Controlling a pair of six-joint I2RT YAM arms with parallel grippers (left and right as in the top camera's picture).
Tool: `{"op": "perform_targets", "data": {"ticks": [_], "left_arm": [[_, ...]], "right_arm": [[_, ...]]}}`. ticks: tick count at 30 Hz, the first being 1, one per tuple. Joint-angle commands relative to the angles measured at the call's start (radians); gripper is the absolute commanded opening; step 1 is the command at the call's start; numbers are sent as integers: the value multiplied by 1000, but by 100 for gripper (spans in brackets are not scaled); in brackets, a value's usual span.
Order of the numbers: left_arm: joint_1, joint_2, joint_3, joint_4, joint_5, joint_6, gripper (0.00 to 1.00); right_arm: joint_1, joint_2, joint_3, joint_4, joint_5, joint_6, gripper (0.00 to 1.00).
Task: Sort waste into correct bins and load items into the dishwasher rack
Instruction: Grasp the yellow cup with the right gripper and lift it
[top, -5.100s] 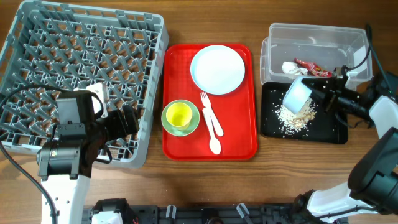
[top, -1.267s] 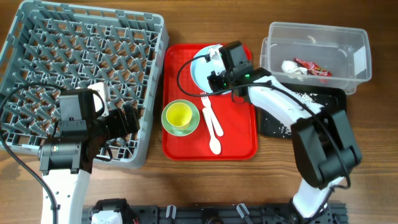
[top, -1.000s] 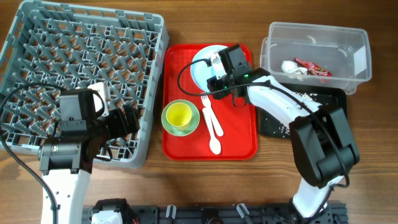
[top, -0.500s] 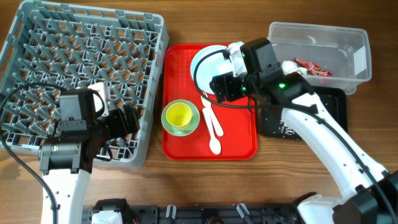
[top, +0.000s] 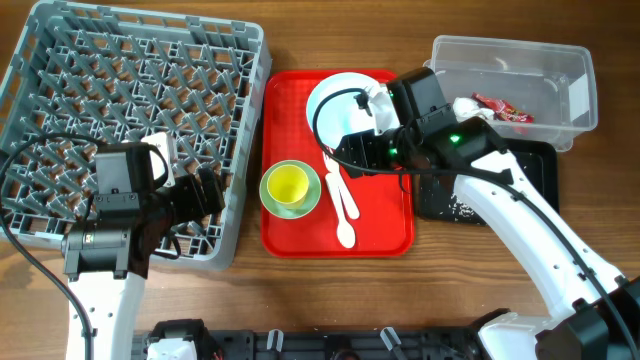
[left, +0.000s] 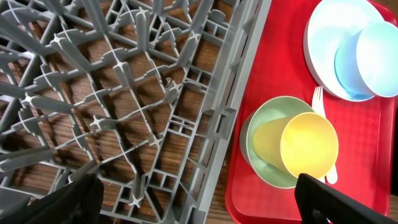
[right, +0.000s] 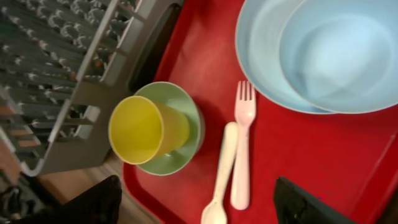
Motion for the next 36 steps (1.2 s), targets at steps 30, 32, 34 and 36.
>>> {"op": "perform_targets", "data": {"ticks": [30, 32, 34, 36], "left_arm": [[-5, 3, 18, 3, -2, -10, 100], [-5, 3, 18, 3, -2, -10, 100], [-5, 3, 18, 3, -2, -10, 100], [-5, 3, 18, 3, -2, -10, 100]], "right_arm": [[357, 273, 11, 185, 368, 304, 64], [357, 294, 11, 186, 367, 326, 53], [357, 310, 11, 182, 363, 346, 42], [357, 327, 11, 176, 364, 365, 37]]}}
